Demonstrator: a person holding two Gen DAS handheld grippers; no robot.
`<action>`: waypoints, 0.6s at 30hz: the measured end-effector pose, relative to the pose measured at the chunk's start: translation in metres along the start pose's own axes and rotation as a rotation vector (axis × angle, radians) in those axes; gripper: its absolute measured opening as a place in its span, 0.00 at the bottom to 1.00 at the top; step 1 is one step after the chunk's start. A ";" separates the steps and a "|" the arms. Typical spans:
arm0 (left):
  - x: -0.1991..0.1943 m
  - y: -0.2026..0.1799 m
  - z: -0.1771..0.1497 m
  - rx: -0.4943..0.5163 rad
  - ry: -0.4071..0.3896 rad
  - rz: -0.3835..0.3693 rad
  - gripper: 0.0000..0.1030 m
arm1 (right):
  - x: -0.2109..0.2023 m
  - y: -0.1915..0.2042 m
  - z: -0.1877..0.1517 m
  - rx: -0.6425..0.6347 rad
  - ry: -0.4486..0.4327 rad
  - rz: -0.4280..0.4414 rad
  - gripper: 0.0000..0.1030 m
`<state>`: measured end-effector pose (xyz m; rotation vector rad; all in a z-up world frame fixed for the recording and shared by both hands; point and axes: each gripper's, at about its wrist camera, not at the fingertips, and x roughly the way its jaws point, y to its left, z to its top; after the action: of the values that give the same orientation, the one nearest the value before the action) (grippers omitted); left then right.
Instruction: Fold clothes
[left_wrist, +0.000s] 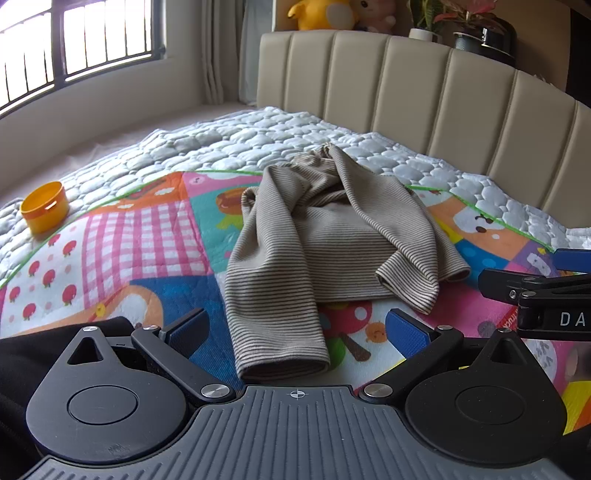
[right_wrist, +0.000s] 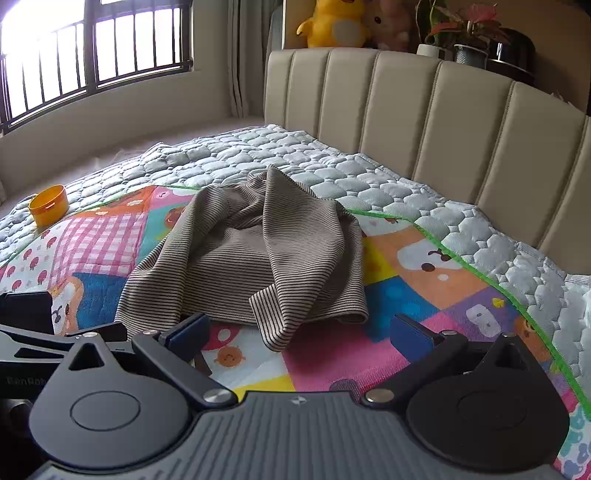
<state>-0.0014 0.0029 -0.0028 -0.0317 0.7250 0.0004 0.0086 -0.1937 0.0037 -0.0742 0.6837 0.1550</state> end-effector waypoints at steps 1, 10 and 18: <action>0.000 0.001 0.000 -0.001 0.000 0.000 1.00 | 0.000 0.000 0.002 0.000 0.003 0.000 1.00; 0.001 0.000 0.000 -0.006 0.009 0.002 1.00 | 0.002 0.000 0.003 0.001 0.015 0.001 1.00; 0.000 0.003 -0.002 -0.010 0.011 0.002 1.00 | 0.002 -0.001 0.005 0.000 0.028 0.001 1.00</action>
<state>-0.0025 0.0058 -0.0039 -0.0408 0.7364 0.0060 0.0135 -0.1943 0.0057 -0.0763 0.7112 0.1557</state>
